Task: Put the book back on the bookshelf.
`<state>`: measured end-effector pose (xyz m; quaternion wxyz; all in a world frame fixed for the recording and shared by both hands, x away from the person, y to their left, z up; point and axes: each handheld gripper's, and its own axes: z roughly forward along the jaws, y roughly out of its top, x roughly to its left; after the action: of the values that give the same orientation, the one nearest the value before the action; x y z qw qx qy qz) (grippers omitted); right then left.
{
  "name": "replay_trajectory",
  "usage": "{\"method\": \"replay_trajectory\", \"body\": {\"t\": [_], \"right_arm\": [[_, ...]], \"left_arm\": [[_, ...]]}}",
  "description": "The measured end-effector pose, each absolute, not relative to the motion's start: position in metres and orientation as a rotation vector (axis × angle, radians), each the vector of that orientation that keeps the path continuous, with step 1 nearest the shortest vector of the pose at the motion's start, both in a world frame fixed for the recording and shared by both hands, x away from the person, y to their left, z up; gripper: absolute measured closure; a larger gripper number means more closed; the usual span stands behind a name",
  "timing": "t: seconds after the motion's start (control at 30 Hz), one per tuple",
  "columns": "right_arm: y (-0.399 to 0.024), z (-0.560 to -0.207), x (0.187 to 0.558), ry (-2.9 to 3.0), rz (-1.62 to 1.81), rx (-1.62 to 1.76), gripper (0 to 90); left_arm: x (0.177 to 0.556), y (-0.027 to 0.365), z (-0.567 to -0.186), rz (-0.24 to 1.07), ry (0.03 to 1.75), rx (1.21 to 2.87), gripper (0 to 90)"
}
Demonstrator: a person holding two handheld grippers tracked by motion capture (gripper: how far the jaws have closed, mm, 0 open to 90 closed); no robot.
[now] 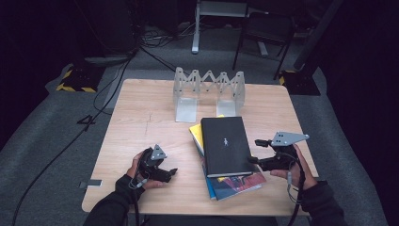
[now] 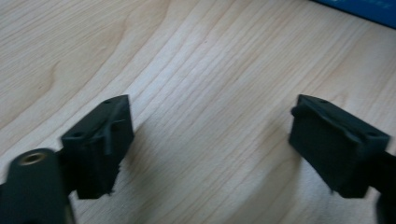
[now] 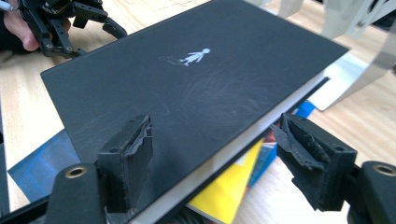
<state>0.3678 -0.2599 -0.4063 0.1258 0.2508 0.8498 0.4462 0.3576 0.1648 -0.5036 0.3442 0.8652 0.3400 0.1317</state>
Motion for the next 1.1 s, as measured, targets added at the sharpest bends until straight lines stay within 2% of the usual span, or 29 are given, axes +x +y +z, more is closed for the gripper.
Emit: {"method": "replay_trajectory", "body": {"t": [0.2, 0.3, 0.57, 0.73, 1.1], "right_arm": [[-0.249, -0.413, 0.37, 2.509, 1.285, 0.726, 23.9], [-0.245, -0.416, 0.377, 2.508, 1.305, 0.769, 16.3], [-0.241, -0.426, 0.4, 2.587, 1.38, 0.842, 3.5], [-0.237, -0.433, 0.408, 2.635, 1.442, 0.874, 0.3], [-0.233, -0.43, 0.399, 2.616, 1.407, 0.824, 1.7]], "left_arm": [[0.356, 0.155, -0.5, 0.37, 0.828, 2.266, 18.5], [0.356, 0.148, -0.496, 0.401, 0.798, 2.27, 21.5], [0.355, 0.125, -0.479, 0.413, 0.711, 2.241, 23.1], [0.357, 0.116, -0.475, 0.417, 0.697, 2.232, 23.1], [0.362, 0.108, -0.472, 0.433, 0.694, 2.218, 24.1]]}}
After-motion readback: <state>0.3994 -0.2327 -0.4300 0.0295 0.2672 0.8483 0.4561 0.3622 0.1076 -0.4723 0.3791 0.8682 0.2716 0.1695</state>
